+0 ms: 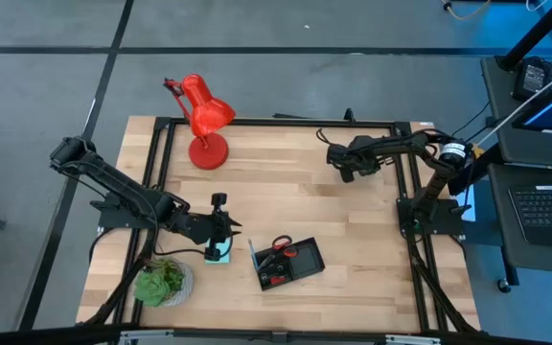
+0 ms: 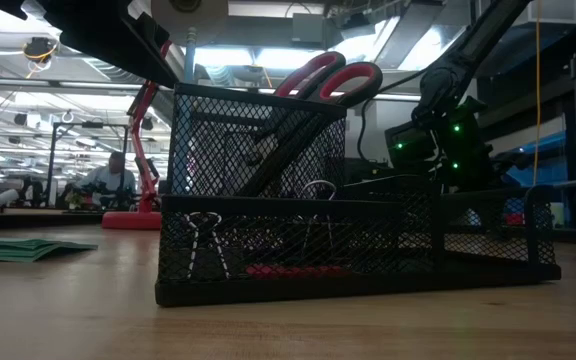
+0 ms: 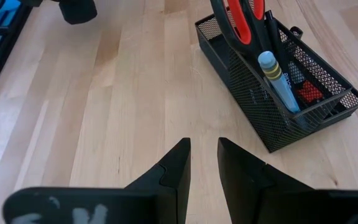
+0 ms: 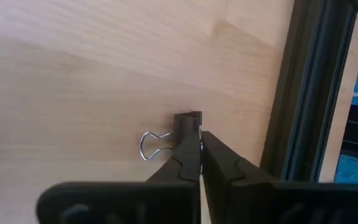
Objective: Pick and place office supplies into organizer
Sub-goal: Put the black binder clip into the black desk organizer
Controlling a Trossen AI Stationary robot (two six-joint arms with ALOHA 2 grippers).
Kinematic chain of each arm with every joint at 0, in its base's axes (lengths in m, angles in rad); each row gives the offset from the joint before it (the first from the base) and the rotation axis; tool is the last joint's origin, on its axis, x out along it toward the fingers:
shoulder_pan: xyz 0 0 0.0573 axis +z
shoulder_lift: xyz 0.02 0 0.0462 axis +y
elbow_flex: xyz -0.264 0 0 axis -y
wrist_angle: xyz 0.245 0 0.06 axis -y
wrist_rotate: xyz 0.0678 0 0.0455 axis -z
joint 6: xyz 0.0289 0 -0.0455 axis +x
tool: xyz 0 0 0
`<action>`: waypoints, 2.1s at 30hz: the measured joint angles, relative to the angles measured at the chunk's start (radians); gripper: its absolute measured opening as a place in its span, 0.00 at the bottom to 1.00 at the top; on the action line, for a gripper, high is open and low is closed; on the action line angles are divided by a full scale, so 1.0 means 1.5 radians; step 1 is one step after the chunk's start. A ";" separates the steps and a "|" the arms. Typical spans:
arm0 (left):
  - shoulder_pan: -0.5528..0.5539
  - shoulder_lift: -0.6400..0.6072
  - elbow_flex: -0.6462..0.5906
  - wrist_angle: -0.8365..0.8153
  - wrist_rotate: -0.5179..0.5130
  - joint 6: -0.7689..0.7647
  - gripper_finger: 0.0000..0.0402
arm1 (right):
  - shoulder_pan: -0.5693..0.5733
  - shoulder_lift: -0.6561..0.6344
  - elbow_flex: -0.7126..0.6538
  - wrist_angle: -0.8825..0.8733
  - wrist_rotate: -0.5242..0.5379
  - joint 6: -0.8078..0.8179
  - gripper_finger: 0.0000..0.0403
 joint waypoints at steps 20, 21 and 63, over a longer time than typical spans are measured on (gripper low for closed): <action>0.000 0.000 0.000 0.000 0.000 0.002 0.19 | 0.103 -0.092 0.017 0.054 -0.084 -0.142 0.00; 0.000 0.000 0.000 0.000 0.000 0.002 0.19 | 0.114 -0.106 0.022 0.064 -0.106 -0.149 0.00; 0.000 0.000 0.000 0.010 -0.040 0.018 0.19 | 0.754 -0.075 0.161 0.508 -0.157 -0.403 0.00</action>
